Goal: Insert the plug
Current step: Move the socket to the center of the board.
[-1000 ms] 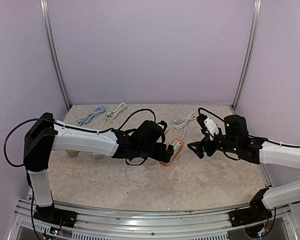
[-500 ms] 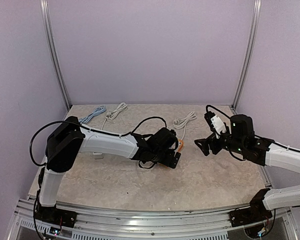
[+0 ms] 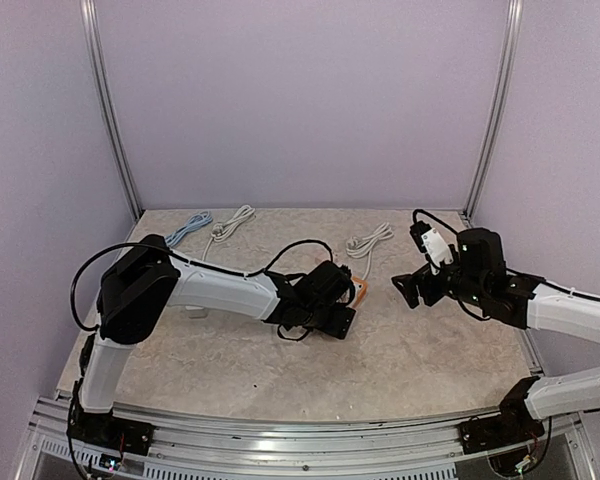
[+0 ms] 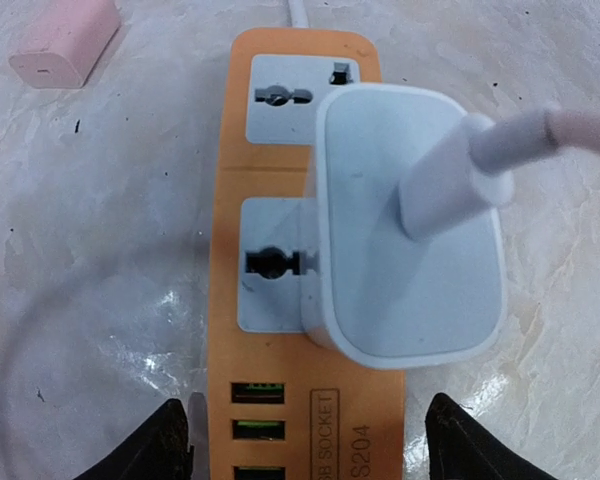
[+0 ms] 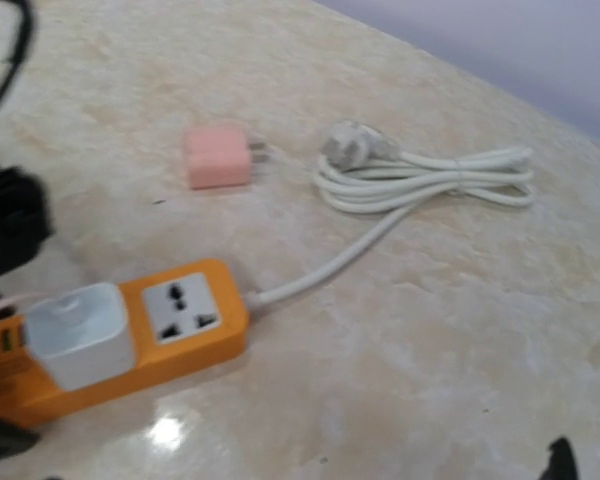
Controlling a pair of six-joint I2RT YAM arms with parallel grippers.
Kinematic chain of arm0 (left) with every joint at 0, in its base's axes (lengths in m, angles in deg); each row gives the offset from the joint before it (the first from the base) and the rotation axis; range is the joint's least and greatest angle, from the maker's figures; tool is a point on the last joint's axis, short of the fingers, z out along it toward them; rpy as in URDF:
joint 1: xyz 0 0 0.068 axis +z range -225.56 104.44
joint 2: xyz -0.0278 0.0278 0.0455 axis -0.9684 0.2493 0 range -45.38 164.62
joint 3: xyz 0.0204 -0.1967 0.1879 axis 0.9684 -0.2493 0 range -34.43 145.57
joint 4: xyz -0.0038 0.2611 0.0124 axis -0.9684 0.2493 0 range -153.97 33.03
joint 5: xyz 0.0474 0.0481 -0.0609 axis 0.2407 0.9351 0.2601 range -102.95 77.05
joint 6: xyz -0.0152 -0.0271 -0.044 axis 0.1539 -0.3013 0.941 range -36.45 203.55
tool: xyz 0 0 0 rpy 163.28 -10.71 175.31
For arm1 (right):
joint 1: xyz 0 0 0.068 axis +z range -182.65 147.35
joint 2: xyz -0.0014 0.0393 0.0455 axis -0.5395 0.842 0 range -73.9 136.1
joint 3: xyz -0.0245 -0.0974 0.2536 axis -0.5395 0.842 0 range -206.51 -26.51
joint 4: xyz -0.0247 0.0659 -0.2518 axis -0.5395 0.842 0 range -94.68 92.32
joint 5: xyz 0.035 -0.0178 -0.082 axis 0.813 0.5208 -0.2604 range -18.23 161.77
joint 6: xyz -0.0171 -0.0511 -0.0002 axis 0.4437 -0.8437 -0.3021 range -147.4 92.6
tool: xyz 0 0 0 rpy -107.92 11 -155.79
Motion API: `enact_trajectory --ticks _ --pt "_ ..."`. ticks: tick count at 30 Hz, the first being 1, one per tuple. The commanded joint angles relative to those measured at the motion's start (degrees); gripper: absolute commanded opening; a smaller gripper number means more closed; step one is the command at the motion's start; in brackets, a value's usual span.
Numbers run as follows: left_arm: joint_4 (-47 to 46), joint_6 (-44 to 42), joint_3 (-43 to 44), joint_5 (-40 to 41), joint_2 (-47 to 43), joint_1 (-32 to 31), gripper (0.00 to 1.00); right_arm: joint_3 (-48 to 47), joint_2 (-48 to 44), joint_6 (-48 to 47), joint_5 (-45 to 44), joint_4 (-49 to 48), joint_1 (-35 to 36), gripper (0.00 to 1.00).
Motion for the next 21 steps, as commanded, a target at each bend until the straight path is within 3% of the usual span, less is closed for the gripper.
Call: enact_trajectory --ticks 1,7,14,21 --pt "-0.9 -0.5 -3.1 -1.3 1.4 0.6 0.71 -4.2 3.3 2.3 -4.5 -3.1 -1.7 1.0" --pt "-1.6 0.0 -6.9 -1.2 -1.0 0.6 0.55 -15.7 18.2 3.3 -2.0 -1.7 -4.7 1.0" --pt "-1.6 1.7 -12.5 -0.4 -5.2 0.6 0.39 -32.4 38.9 -5.5 10.1 -0.3 -4.9 0.95" --pt "-1.2 3.1 -18.3 0.6 -9.8 0.2 0.39 -45.6 53.0 -8.3 20.8 1.8 -4.3 0.9"
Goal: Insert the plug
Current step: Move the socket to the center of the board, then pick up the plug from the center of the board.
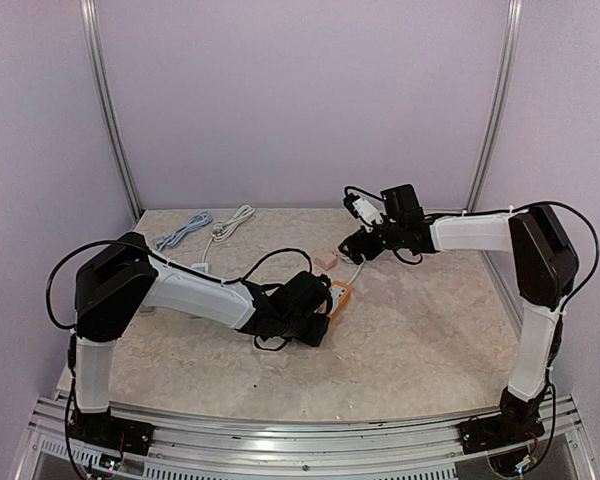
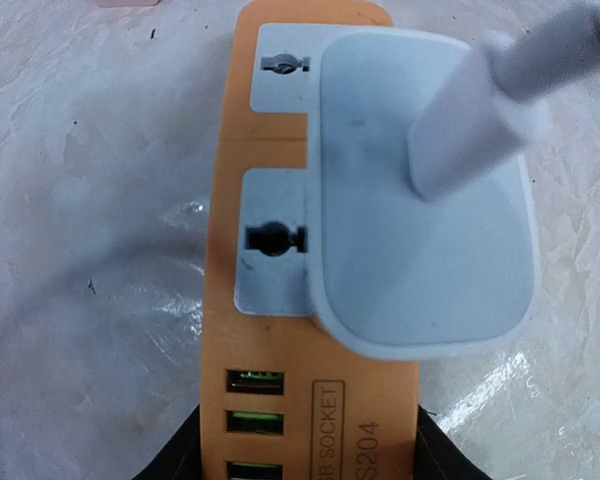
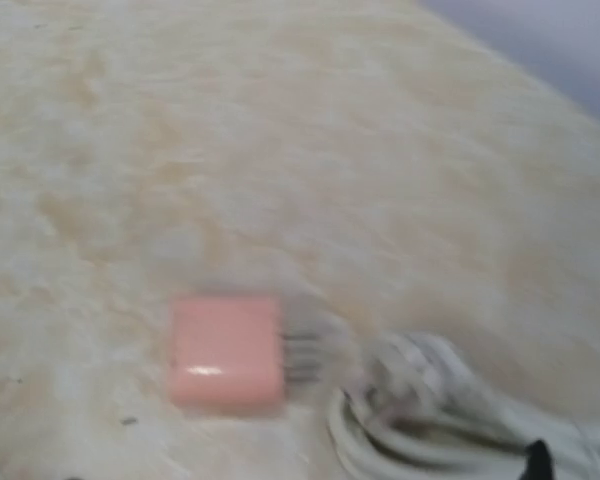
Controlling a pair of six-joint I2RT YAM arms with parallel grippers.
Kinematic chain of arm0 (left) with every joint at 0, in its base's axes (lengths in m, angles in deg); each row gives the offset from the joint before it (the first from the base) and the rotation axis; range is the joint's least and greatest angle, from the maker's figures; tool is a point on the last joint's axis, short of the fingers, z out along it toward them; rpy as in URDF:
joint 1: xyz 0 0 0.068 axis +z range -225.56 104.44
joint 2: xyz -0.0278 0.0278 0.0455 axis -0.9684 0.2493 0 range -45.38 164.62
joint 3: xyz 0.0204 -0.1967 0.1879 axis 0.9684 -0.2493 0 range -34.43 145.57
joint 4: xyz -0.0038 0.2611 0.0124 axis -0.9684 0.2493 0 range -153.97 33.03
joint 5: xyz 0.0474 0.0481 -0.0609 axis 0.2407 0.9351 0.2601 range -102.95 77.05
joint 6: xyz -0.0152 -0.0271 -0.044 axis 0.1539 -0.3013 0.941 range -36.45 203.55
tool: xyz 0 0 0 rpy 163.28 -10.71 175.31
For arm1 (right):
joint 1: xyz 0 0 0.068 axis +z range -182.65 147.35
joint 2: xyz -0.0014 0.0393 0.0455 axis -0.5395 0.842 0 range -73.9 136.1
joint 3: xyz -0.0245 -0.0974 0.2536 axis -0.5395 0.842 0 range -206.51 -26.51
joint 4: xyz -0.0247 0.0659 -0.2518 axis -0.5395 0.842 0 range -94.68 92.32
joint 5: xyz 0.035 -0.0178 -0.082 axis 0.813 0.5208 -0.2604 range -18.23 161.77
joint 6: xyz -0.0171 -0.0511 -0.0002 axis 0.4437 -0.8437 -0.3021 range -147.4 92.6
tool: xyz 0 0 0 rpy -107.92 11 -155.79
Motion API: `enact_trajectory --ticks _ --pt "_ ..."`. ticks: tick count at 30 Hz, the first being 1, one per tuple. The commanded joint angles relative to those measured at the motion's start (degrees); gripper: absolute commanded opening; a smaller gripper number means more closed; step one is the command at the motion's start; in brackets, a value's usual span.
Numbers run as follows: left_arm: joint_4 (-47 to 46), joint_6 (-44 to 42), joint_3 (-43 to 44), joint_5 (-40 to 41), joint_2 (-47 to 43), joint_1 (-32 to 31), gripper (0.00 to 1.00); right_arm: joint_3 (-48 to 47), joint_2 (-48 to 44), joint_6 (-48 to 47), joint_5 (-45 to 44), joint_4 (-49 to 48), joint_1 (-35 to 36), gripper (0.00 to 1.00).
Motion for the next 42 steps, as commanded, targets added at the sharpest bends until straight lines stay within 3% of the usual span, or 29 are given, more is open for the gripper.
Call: enact_trajectory --ticks 1,13,20,36,42 --pt "4.7 2.0 -4.5 0.5 -3.1 -0.1 0.4 -6.1 5.5 -3.3 8.4 2.2 0.4 0.9" --pt "5.5 3.8 -9.0 1.3 -7.3 -0.8 0.43 -22.4 20.7 -4.6 6.8 9.9 3.6 0.89" --pt "6.0 3.9 -8.9 2.1 -8.0 -0.9 0.65 -28.0 24.3 -4.6 2.9 15.4 4.4 0.87" --pt "5.4 5.5 -9.2 3.4 -11.8 -0.9 0.97 -32.1 28.7 -5.6 -0.3 22.4 5.8 0.76" --pt "4.9 6.1 -10.9 4.0 -16.2 -1.1 0.99 -33.7 29.7 -5.2 1.3 24.0 5.8 0.58"
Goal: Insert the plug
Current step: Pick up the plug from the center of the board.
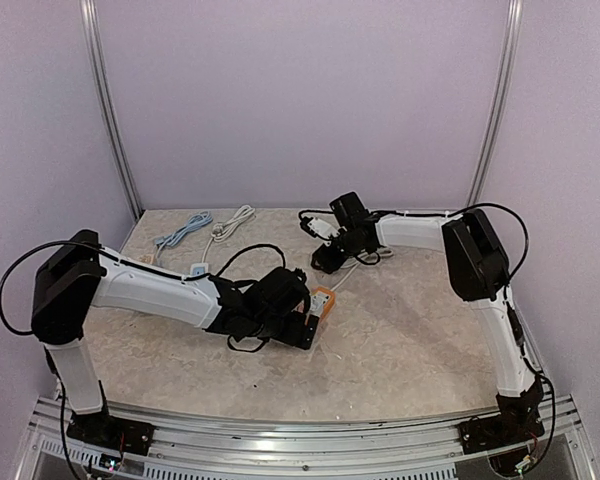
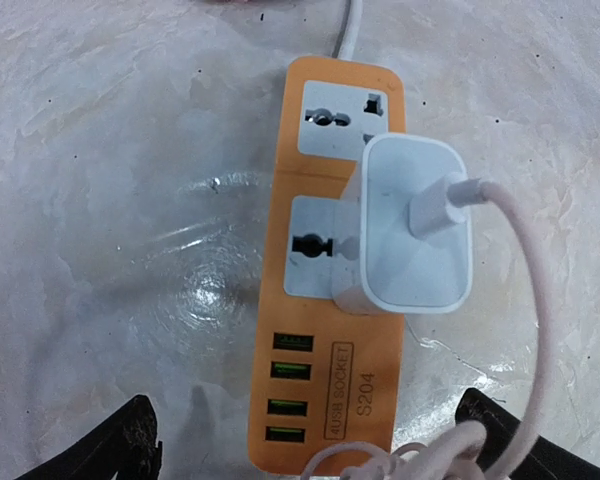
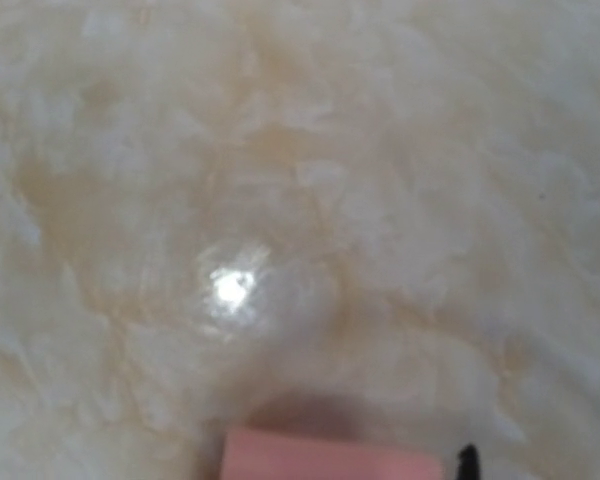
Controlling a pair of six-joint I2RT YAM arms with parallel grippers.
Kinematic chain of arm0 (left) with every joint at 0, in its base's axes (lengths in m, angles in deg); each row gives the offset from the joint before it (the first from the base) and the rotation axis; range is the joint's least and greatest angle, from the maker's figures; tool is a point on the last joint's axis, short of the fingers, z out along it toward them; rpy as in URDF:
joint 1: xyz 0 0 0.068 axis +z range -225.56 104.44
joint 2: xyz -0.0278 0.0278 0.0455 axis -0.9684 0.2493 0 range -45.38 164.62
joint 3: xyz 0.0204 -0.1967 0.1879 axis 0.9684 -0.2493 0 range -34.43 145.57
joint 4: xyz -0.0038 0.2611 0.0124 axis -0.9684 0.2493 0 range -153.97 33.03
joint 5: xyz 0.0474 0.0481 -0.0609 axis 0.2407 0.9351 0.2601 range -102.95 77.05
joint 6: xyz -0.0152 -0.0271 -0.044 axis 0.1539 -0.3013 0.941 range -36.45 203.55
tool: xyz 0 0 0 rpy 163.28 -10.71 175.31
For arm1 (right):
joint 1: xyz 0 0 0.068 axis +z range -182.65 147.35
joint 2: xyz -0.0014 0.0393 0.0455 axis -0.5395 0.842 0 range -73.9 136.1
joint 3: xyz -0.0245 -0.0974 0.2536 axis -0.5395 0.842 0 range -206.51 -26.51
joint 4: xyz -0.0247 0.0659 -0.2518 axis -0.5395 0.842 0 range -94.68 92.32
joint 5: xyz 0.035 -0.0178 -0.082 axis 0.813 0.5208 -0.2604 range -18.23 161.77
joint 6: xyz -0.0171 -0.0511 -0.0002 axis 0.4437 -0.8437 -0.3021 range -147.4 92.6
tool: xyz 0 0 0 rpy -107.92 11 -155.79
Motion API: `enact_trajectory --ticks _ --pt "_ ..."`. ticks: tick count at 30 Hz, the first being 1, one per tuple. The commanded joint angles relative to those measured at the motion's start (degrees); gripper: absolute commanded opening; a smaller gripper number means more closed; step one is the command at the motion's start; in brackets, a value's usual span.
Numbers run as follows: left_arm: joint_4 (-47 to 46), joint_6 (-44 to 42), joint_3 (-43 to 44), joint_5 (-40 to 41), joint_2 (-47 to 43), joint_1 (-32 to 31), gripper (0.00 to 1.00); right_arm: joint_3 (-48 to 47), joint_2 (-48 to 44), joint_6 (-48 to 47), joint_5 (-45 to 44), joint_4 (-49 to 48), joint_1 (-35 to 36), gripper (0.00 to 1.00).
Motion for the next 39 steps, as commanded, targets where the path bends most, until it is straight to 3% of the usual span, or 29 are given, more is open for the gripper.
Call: enact_trajectory --ticks 1,9,18,24,32,39 --pt "0.1 0.9 -1.8 1.3 -4.4 -0.5 0.99 -0.8 2.6 0.7 1.5 4.4 0.4 0.55" --pt "-0.7 1.0 -2.9 1.9 -8.3 -0.8 0.99 -0.9 0.5 1.2 4.9 3.8 0.3 0.29" --pt "-1.8 -0.1 -3.8 5.4 -10.2 -1.1 0.99 3.3 -9.3 1.4 7.8 0.1 0.3 0.28" --pt "-6.0 -5.1 -5.1 7.5 -12.8 -1.5 0.99 7.5 -17.4 2.8 10.8 -0.7 -0.2 0.27" --pt "-21.3 -30.9 -7.9 7.2 -15.5 -3.6 0.99 21.7 -33.4 6.3 16.8 -3.0 -1.2 0.27" --pt "-47.4 -60.3 -23.1 -14.1 -22.2 -2.8 0.99 36.8 -51.5 9.6 20.8 -4.9 -1.3 0.27"
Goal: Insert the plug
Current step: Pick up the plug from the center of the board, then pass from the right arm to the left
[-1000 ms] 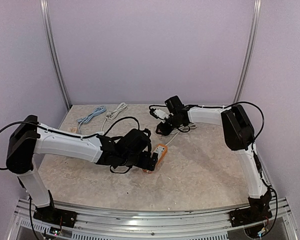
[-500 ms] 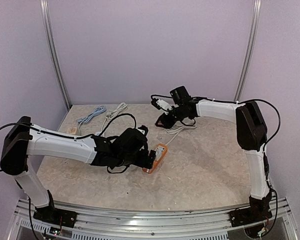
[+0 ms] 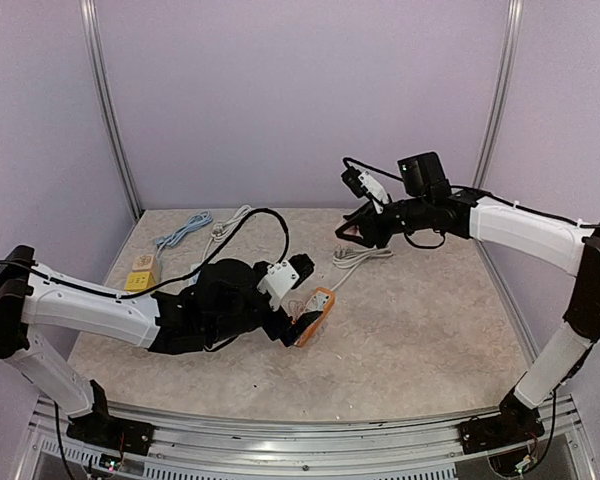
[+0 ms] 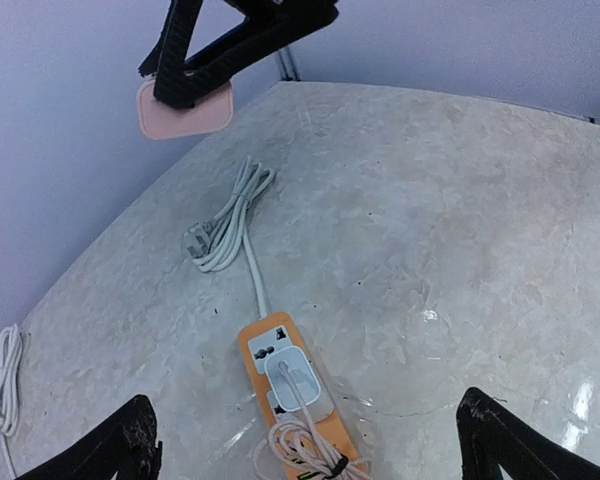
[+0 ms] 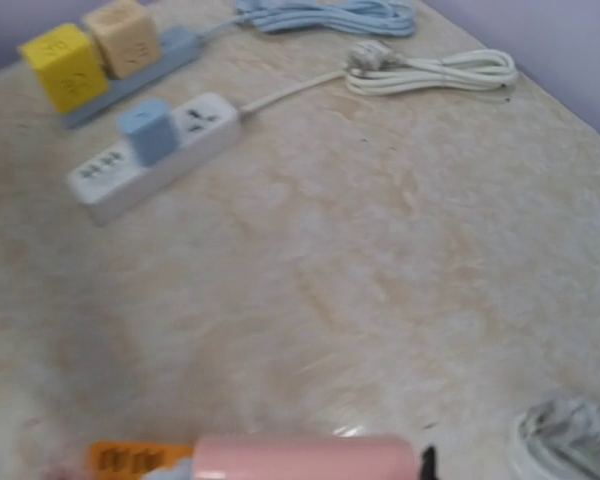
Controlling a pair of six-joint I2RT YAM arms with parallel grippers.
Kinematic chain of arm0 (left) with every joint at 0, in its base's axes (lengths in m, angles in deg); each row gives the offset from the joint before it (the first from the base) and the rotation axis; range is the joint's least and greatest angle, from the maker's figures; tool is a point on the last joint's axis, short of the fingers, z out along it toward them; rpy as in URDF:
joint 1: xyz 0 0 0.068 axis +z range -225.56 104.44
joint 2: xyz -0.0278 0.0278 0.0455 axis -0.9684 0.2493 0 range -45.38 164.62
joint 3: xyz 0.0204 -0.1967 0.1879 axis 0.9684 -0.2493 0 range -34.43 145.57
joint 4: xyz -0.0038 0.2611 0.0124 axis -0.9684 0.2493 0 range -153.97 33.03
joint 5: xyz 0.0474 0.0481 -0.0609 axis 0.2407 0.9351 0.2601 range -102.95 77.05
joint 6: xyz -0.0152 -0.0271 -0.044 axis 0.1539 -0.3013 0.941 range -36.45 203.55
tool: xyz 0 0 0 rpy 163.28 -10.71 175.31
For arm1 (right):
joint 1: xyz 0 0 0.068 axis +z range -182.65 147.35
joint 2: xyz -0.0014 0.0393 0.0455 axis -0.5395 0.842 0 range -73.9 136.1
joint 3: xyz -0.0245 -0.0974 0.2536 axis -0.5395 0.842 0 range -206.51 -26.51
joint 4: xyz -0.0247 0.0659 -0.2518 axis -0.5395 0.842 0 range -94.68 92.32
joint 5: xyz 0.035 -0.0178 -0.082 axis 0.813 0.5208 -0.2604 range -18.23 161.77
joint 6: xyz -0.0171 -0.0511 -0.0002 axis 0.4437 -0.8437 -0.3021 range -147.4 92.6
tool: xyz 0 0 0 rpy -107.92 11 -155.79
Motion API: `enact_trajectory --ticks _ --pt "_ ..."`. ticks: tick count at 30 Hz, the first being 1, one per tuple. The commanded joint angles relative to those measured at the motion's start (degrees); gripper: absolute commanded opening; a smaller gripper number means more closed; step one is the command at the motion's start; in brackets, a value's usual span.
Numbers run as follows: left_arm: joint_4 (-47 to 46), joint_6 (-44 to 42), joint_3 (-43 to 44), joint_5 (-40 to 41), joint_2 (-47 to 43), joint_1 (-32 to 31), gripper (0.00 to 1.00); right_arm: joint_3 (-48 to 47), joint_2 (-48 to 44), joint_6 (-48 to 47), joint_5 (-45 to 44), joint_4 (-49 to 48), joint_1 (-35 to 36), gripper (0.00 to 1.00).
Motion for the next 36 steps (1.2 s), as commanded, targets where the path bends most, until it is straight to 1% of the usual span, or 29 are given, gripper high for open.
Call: enact_trajectory --ticks 1,4,7,10,14,19,26,28,32,36 --pt "-17.9 -24.0 -7.2 -13.8 -2.8 0.7 0.99 8.6 -10.9 4.0 4.7 -2.0 -0.3 0.27" --pt "-14.6 -29.3 -6.4 -19.4 -3.2 1.6 0.99 14.5 -17.6 6.6 7.0 -2.3 -0.4 0.27" --pt "-14.4 -33.7 -5.9 -24.3 -3.6 2.3 0.99 18.7 -23.3 7.2 9.4 -0.5 -0.2 0.27" --pt "-12.3 -36.0 -4.8 -30.2 -4.8 3.4 0.99 22.6 -28.3 8.1 12.0 1.3 0.0 0.27" --pt "-8.5 -39.9 -2.4 -34.0 -5.0 3.5 0.99 26.5 -33.5 10.7 15.3 2.6 0.7 0.27" --pt "-4.0 -44.3 1.8 -37.8 -3.6 3.6 0.99 30.5 -36.3 13.1 17.5 2.4 3.3 0.27" --pt "2.8 -47.0 8.6 -45.0 0.3 3.7 0.98 32.0 -37.1 13.4 22.5 3.0 6.3 0.27" --pt "5.0 -47.8 9.9 -47.0 1.2 3.7 0.96 32.0 -37.3 13.0 23.7 3.7 6.8 0.27" --pt "7.8 -48.7 11.8 -49.8 2.7 3.9 0.87 31.9 -36.8 12.1 25.7 5.0 7.0 0.27" --pt "8.0 -49.0 13.0 -51.2 4.3 3.9 0.86 32.1 -36.6 11.9 27.4 5.2 7.1 0.28"
